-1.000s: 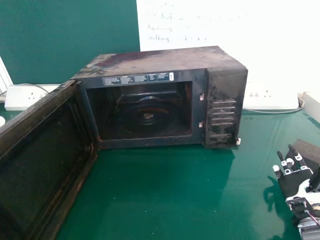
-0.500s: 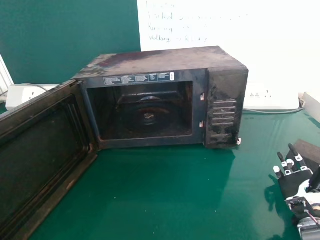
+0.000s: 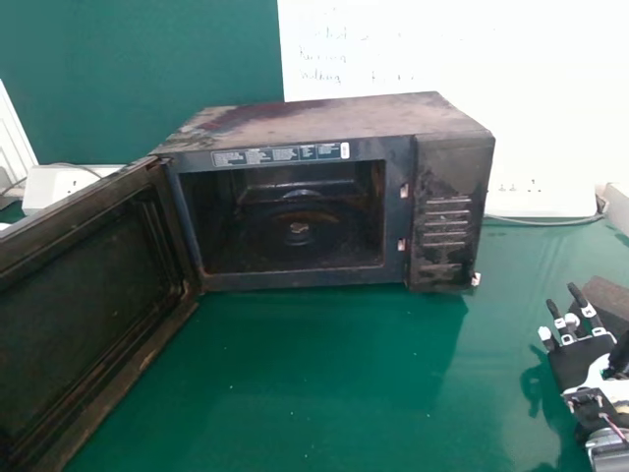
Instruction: Open the door of oven
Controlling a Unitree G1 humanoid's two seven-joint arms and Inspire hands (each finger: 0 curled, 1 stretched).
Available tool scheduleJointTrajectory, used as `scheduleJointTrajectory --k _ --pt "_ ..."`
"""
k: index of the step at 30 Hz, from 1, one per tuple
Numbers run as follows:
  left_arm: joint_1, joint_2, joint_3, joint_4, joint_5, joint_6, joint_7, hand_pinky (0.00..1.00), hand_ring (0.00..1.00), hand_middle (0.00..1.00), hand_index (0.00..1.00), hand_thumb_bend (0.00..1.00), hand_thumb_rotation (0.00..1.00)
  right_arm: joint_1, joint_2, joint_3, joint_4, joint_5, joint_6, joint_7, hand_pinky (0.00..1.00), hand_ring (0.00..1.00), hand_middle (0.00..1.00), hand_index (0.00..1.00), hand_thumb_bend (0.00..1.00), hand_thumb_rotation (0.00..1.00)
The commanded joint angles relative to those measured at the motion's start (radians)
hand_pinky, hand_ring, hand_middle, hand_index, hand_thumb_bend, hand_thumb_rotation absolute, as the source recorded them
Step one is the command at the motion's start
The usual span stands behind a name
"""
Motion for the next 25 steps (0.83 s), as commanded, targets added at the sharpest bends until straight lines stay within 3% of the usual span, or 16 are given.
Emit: scheduleJointTrajectory --k 1,5,6,8,13,17,21,25 --pt "-0.004 -0.045 -0.032 -0.006 0.015 -0.017 0.015 0.01 0.04 0.13 0.57 0.96 0.79 0.013 0.011 -0.001 0.007 0.003 0.006 -0.003 0.76 1.00 1.00 1.00 1.00 0.99" --pt "-0.036 -0.099 -0.051 0.028 0.016 -0.035 -0.013 0.02 0.05 0.14 0.55 0.99 0.78 0.018 0.014 0.002 0.002 0.002 0.003 0.003 0.77 1.00 1.00 1.00 1.00 1.00" --pt "-0.040 -0.113 -0.059 0.029 0.017 -0.030 -0.013 0.05 0.08 0.17 0.58 1.00 0.78 0.018 0.015 0.002 0.002 0.002 0.002 0.003 0.77 1.00 1.00 1.00 1.00 0.99" --pt "-0.045 -0.138 -0.093 0.024 0.013 0.037 -0.005 0.06 0.09 0.19 0.61 1.00 0.76 0.021 0.020 0.001 -0.010 0.006 0.007 -0.002 0.78 1.00 1.00 1.00 1.00 1.00" --pt "-0.044 -0.222 -0.191 -0.018 0.039 0.128 0.044 0.06 0.10 0.22 0.68 1.00 0.71 0.021 0.020 0.004 -0.007 0.002 0.000 0.003 0.77 1.00 1.00 1.00 1.00 0.99" --pt "-0.025 -0.295 -0.265 -0.037 0.082 0.177 0.126 0.06 0.10 0.24 0.66 1.00 0.78 0.022 0.021 0.006 -0.010 0.000 0.002 -0.004 0.74 1.00 1.00 1.00 1.00 0.99" --pt "-0.028 -0.365 -0.325 0.025 0.177 0.084 0.169 0.10 0.15 0.28 0.62 1.00 0.80 0.024 0.019 0.004 -0.007 0.007 0.003 0.005 0.74 1.00 1.00 1.00 1.00 0.99" --pt "-0.041 -0.409 -0.409 0.095 0.244 0.108 0.175 0.11 0.16 0.28 0.65 0.98 0.81 0.027 0.021 0.006 -0.011 0.003 0.000 -0.004 0.75 1.00 1.00 1.00 1.00 0.99"
